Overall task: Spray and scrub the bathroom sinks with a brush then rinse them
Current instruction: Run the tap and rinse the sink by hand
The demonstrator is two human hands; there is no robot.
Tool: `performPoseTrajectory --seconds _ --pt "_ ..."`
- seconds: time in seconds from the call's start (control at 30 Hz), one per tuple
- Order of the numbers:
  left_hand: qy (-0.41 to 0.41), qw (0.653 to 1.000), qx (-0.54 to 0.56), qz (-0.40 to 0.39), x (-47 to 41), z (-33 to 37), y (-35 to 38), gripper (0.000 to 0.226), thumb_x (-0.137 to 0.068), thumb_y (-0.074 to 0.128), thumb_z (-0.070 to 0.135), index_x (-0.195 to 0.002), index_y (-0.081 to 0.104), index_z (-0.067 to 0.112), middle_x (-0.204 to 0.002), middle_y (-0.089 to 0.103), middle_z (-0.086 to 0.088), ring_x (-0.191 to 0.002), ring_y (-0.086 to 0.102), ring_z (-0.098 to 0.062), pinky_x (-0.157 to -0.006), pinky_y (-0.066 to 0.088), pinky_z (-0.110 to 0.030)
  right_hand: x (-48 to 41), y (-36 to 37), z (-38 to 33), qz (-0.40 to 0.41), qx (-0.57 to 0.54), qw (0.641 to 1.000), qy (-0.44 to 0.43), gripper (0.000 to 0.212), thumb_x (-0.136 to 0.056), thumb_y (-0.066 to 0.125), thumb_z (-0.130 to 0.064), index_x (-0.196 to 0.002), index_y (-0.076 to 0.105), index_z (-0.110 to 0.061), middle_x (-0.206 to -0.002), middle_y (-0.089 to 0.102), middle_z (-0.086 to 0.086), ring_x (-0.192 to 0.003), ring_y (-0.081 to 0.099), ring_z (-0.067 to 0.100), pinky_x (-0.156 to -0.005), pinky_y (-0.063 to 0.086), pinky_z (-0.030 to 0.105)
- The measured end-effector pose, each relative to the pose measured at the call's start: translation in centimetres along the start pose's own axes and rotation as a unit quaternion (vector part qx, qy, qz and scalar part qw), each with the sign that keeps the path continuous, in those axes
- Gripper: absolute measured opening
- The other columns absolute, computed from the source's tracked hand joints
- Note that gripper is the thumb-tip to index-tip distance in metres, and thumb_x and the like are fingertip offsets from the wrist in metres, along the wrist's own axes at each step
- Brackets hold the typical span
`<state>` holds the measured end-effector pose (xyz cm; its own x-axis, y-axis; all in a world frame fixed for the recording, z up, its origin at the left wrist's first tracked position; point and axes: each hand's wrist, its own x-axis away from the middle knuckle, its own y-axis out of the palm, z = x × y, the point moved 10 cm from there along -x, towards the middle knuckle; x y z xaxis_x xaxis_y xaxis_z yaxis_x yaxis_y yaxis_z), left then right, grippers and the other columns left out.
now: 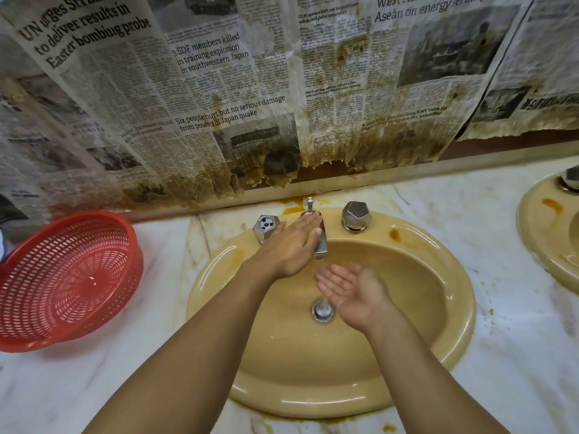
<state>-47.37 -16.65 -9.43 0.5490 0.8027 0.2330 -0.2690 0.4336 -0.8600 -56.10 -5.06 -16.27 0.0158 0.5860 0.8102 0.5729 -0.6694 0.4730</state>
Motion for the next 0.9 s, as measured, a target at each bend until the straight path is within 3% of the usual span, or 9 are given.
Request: performPoseTrajectory --seconds 0.1,0.2,0.27,0.37,0.47,0.53,0.63,0.73,0.9 --pt "0.001 1.000 0.027 0.010 0.8 0.8 0.4 0.056 -0.113 0.020 0.039 -0.165 0.016 0.019 -0.173 0.011 0.005 -0.158 0.002 -0.006 -0.130 0.006 -0.040 -0.6 0.6 1.6 -0.015 -0.037 0.999 0.038 0.043 -0.110 0.034 -0.021 -0.133 0.050 0.011 -0.110 0.064 0.030 -0.121 0.058 0.044 -0.107 0.045 0.047" --pt "0.062 0.998 0.022 0.019 4.1 2.5 0.9 0.054 -0.113 0.020 0.038 -0.165 0.016 0.022 -0.171 0.008 0.015 -0.156 -0.003 0.003 -0.128 -0.001 -0.029 -0.9 0.7 1.5 -0.022 -0.064 0.997 0.037 0.038 -0.108 0.036 -0.018 -0.125 0.056 0.010 -0.094 0.073 0.027 -0.101 0.066 0.038 -0.091 0.052 0.045" --pt "0.078 0.997 0.010 0.015 5.1 2.4 1.0 0.054 -0.113 0.019 0.040 -0.165 0.016 0.025 -0.169 0.006 0.019 -0.154 -0.004 0.007 -0.126 -0.005 -0.025 -0.7 0.3 1.1 -0.020 -0.060 0.997 0.035 0.037 -0.107 0.037 -0.017 -0.123 0.058 0.009 -0.096 0.073 0.026 -0.101 0.066 0.037 -0.090 0.052 0.044" --pt "0.065 0.998 0.009 0.017 3.4 1.4 0.6 0.054 -0.113 0.015 0.043 -0.165 0.019 0.028 -0.170 0.012 0.018 -0.155 0.001 0.006 -0.128 -0.002 -0.032 0.1 -0.8 -0.2 0.000 -0.050 0.999 0.012 0.039 -0.106 0.037 -0.017 -0.122 0.060 0.011 -0.109 0.068 0.027 -0.108 0.065 0.037 -0.090 0.054 0.043" --pt "0.019 0.999 0.044 0.013 0.4 0.1 0.1 0.054 -0.113 0.013 0.043 -0.164 0.023 0.028 -0.170 0.019 0.014 -0.156 0.008 0.001 -0.129 0.006 -0.040 1.9 0.0 -2.8 -0.013 -0.035 0.998 -0.048 0.037 -0.103 0.039 -0.014 -0.117 0.064 0.010 -0.107 0.073 0.026 -0.091 0.075 0.034 -0.076 0.063 0.039" --pt "-0.004 0.997 0.072 0.022 -1.0 -0.3 -0.6 0.053 -0.113 0.015 0.040 -0.162 0.031 0.026 -0.168 0.026 0.010 -0.156 0.016 -0.005 -0.128 0.011 -0.036 3.8 2.6 -4.4 -0.062 0.000 0.994 -0.084 0.033 -0.101 0.043 -0.011 -0.114 0.064 0.010 -0.109 0.073 0.027 -0.094 0.076 0.035 -0.083 0.063 0.039" --pt "-0.031 0.993 0.115 0.022 -1.5 -0.2 -0.6 0.053 -0.114 0.017 0.040 -0.162 0.032 0.023 -0.169 0.026 0.006 -0.155 0.018 -0.007 -0.117 0.009 -0.019 5.6 5.5 -5.9 -0.095 0.053 0.985 -0.134 0.029 -0.103 0.045 -0.009 -0.119 0.062 0.009 -0.115 0.071 0.026 -0.109 0.071 0.034 -0.100 0.055 0.041" --pt "-0.045 0.984 0.167 0.032 -0.9 0.0 0.0 0.052 -0.114 0.019 0.039 -0.162 0.030 0.022 -0.169 0.024 0.009 -0.156 0.014 -0.004 -0.115 0.004 -0.016 5.0 4.6 -6.1 -0.056 0.054 0.985 -0.154 0.029 -0.104 0.045 -0.009 -0.121 0.060 0.009 -0.117 0.069 0.025 -0.111 0.069 0.033 -0.102 0.054 0.041" --pt "-0.057 0.934 0.346 0.061 1.4 -2.1 0.0 0.047 -0.113 0.029 0.043 -0.152 0.050 0.030 -0.161 0.039 0.017 -0.149 0.028 0.004 -0.125 0.016 -0.025 1.6 -0.1 -4.1 0.031 0.070 0.989 -0.128 0.031 -0.105 0.043 -0.014 -0.114 0.064 0.008 -0.115 0.070 0.026 -0.104 0.071 0.034 -0.095 0.056 0.039"
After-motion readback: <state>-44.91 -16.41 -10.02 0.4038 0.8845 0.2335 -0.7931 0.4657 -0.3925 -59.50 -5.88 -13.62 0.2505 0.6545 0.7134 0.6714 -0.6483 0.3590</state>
